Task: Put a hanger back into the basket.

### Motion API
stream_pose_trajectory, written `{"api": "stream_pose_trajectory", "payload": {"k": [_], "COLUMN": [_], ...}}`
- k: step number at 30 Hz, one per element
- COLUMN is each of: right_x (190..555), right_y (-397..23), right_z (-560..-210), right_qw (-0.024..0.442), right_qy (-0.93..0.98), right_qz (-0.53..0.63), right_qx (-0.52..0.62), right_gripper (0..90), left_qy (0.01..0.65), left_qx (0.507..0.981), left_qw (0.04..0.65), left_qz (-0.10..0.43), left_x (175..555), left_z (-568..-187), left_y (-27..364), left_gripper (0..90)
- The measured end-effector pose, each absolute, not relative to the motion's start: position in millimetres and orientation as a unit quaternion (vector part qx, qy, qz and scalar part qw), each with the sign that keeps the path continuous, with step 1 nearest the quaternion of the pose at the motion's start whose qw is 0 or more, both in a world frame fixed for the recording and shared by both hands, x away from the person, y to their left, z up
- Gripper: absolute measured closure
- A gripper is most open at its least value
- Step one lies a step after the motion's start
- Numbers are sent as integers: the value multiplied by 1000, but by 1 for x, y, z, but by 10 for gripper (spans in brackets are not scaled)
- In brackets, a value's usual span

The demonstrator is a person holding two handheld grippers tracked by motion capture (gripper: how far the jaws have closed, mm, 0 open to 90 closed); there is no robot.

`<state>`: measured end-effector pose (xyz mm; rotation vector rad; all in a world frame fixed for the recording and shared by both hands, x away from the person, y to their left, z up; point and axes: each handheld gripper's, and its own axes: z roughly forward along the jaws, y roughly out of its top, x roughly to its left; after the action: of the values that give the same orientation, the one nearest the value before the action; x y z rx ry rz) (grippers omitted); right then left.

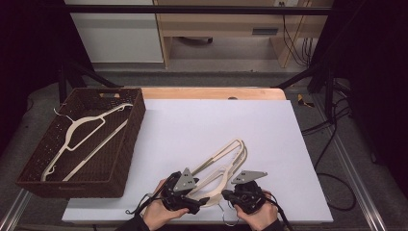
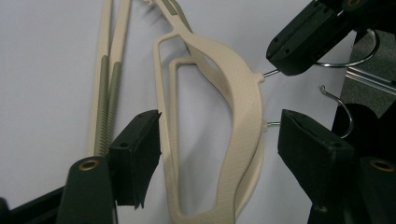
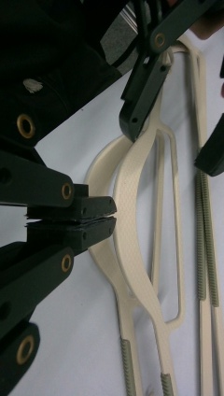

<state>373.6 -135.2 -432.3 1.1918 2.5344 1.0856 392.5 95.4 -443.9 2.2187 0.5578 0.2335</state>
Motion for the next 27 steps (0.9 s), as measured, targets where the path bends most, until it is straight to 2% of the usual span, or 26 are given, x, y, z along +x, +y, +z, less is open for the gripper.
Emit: {"api": "stream_pose_trajectory", "payload": {"k": [7, 12, 17, 25, 27], "right_x": [374, 375, 375, 375, 375], "right_y": [-136, -134, -134, -134, -135], "right_z": [-428, -424, -423, -423, -423], "right_qw": [66, 66, 74, 79, 77], "right_qy": [840, 841, 842, 843, 843], "right_qz": [360, 357, 358, 362, 362], "right_qx": [400, 401, 397, 390, 390], "right_gripper": [893, 893, 893, 891, 890], "left_qy": [211, 190, 183, 184, 177], "left_qx": [892, 909, 918, 919, 922], "left_qw": [387, 358, 335, 332, 326], "left_qz": [99, 93, 108, 104, 108], "left_x": [394, 394, 394, 392, 392], "left_z": [-444, -446, -450, -451, -451], "left_y": [89, 78, 70, 65, 65], "left_gripper": [425, 468, 544, 700, 706]}}
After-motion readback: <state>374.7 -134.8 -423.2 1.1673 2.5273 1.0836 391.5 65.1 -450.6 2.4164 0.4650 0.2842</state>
